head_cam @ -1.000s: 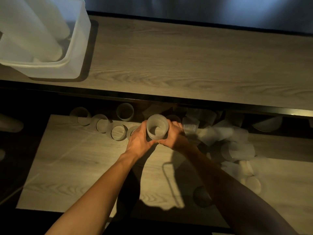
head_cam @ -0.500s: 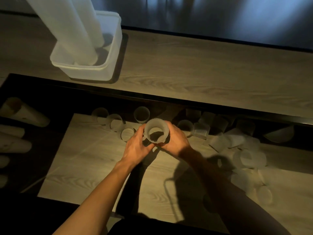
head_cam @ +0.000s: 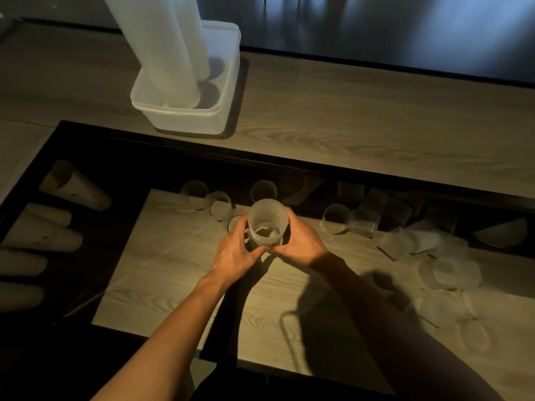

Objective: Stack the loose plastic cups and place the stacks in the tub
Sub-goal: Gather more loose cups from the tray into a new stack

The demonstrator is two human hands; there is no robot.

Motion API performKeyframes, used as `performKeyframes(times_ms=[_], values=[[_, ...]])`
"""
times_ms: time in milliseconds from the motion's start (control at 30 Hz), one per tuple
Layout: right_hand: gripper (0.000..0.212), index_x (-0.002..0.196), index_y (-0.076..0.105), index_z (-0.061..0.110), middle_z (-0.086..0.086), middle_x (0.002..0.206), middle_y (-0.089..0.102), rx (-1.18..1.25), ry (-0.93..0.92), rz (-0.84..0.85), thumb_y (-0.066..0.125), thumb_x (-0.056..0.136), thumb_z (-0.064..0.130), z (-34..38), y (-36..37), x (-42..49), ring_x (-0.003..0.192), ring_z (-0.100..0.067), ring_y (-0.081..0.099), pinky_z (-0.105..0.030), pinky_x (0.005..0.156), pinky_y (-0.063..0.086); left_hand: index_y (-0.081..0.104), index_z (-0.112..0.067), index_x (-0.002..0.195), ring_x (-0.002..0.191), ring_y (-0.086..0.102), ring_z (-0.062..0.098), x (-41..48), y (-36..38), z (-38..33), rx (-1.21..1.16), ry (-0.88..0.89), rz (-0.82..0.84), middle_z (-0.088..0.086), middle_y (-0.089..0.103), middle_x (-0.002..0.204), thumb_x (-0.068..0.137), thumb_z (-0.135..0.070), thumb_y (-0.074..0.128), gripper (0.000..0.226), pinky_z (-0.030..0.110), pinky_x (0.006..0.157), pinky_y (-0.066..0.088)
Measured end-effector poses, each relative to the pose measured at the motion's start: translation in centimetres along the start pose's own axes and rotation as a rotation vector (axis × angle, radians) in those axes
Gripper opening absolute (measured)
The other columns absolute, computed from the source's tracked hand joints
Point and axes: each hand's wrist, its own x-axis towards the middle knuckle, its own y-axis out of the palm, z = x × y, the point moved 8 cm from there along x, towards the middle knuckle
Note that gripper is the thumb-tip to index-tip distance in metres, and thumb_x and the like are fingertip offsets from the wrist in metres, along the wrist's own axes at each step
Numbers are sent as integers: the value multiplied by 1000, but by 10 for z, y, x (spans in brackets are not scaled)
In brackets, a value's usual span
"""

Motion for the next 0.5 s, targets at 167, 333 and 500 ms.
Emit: performKeyframes(times_ms=[167,333,500], values=[[99,145,34,33,3,137,56,1,40,29,91,65,42,-6,10,9,123,-14,53,-36,98,50,30,-29,147,127,55,16,6,3,9,-13,-25,47,-1,55,139,79,-33,84,86,38,103,51],[97,144,35,32,2,136,56,0,46,50,91,65,37,-7,13,21,123,-17,53,-41,99,51,29,-29,146,129,52,17,14,3,15,0,-22,51,0,53,141,79,-35,83,87,38,104,49],[94,142,40,33,7,128,60,50,57,79,89,62,41,-10,31,20,117,-11,57,-39,95,54,25,-37,146,125,55,14,10,4,28,51,-15,83,-3,55,140,79,-40,82,88,36,100,51]])
